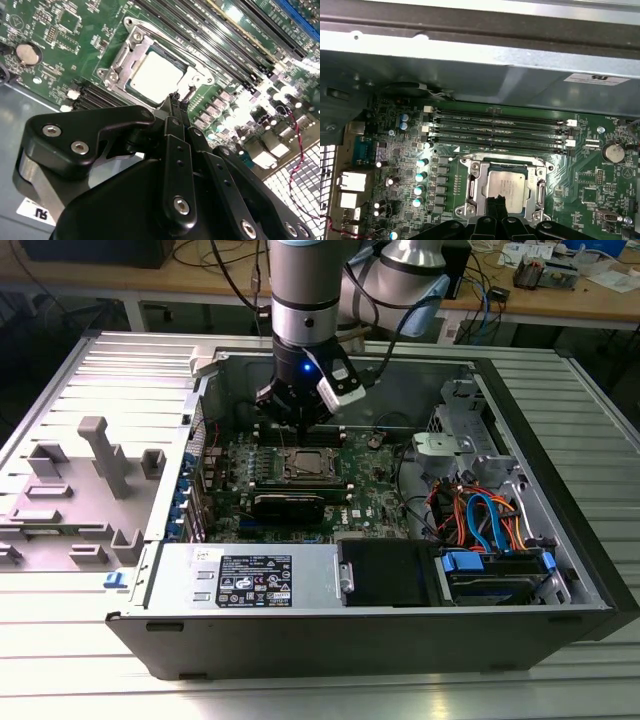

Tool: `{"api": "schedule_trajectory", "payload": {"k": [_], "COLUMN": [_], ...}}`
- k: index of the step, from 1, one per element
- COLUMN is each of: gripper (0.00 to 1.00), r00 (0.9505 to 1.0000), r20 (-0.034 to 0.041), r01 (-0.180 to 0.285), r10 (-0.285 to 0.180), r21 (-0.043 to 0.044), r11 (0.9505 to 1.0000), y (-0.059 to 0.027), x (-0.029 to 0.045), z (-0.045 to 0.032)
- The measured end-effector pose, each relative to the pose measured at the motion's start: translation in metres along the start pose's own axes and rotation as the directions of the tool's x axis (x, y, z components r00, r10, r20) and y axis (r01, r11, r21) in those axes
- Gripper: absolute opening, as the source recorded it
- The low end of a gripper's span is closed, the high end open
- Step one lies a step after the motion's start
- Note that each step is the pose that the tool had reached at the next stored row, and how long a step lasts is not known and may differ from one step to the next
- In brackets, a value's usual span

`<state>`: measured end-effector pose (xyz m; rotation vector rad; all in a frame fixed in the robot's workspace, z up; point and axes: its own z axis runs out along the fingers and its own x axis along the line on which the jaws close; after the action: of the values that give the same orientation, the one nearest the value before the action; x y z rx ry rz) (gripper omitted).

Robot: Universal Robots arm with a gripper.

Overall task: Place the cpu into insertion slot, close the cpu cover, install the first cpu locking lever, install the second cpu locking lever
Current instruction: 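Install the first cpu locking lever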

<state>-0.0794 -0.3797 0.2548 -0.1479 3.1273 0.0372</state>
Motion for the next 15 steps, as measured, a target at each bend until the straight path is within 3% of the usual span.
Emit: {"api": "schedule_trajectory", "payload": {"k": [6, 15], "gripper": [0.11, 0.11], "r00": [1.0000, 1.0000], "r20": [0.0012, 0.0012], "r01": [0.002, 0.002], "r10": [-0.002, -0.002], "r21": [-0.0134, -0.0136], "r11": [0.9999, 0.9999], "y": [0.0003, 0.0006], "x": [0.0151, 0.0180], "z": [-0.0002, -0.0002]}}
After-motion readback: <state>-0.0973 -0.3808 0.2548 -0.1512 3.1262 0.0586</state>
